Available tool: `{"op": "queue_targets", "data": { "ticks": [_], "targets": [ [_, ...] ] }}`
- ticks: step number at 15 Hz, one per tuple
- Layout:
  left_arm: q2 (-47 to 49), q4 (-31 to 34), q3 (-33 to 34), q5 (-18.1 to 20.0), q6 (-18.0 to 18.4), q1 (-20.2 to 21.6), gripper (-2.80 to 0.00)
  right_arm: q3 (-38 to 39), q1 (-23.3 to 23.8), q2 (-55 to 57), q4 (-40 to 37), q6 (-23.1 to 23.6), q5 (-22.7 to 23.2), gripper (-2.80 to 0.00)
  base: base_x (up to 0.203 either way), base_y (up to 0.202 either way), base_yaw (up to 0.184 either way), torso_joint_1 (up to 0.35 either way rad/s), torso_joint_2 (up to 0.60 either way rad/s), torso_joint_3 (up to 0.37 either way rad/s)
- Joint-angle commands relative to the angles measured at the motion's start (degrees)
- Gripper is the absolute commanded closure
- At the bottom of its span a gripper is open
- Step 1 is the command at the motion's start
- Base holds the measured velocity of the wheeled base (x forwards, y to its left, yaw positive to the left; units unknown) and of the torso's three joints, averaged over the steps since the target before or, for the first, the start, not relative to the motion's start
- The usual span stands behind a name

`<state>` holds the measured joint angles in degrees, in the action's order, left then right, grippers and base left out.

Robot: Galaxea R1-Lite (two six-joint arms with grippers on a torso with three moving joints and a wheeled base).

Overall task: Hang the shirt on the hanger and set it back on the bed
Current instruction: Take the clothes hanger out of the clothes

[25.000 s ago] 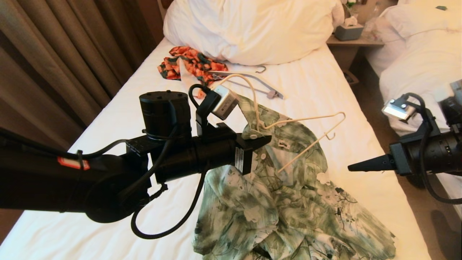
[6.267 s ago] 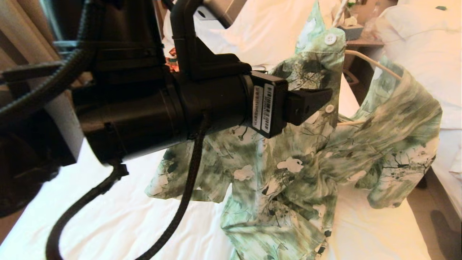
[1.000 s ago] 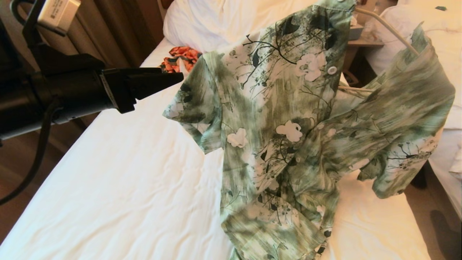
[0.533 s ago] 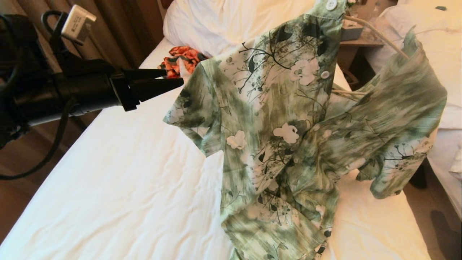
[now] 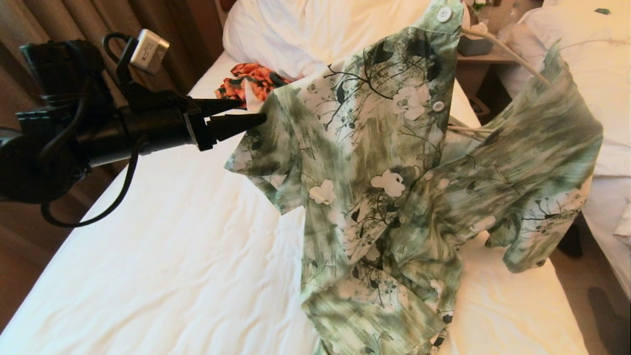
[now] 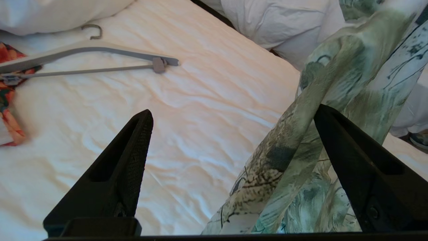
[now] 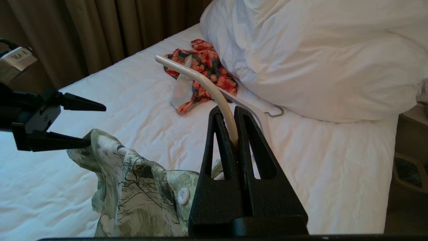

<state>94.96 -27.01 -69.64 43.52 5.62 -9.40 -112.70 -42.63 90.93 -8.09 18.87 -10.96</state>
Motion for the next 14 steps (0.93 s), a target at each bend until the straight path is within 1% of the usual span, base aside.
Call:
{"op": "queue_targets", "data": {
  "ticks": [1,4,5,6,12,14],
  "targets": [
    [1.6,-0.2,0.0,0.2,0.0,-0.1,-2.8,-0.1,0.0,0.4,0.0,0.1,-0.1,0.0,0.0,0.0,0.0,0.0,0.0,0.0],
    [2.3,-0.5,0.5,0.3,0.1,-0.1,-2.8,-0.1,0.0,0.7,0.0,0.1,0.0,0.0,0.0,0.0,0.0,0.0,0.0,0.0],
    [2.2,-1.3,0.7,0.5,0.1,-0.4,-1.18,-0.1,0.0,0.8,0.1,0.1,-0.1,0.0,0.0,0.0,0.0,0.0,0.0,0.0],
    [2.2,-2.0,0.9,0.5,0.2,-0.9,0.0,-0.1,0.0,1.0,0.3,0.1,-0.1,0.0,0.0,0.0,0.0,0.0,0.0,0.0],
    [1.8,-2.3,2.4,0.6,0.2,-1.0,0.0,-0.4,0.0,1.6,1.2,0.1,-0.3,0.0,0.0,0.0,0.0,0.0,0.0,0.0],
    [1.7,-2.3,2.4,0.5,0.2,-1.0,0.0,-0.4,0.0,1.6,1.2,0.8,-0.5,0.0,0.0,0.0,0.0,0.0,0.0,0.0]
  ]
}}
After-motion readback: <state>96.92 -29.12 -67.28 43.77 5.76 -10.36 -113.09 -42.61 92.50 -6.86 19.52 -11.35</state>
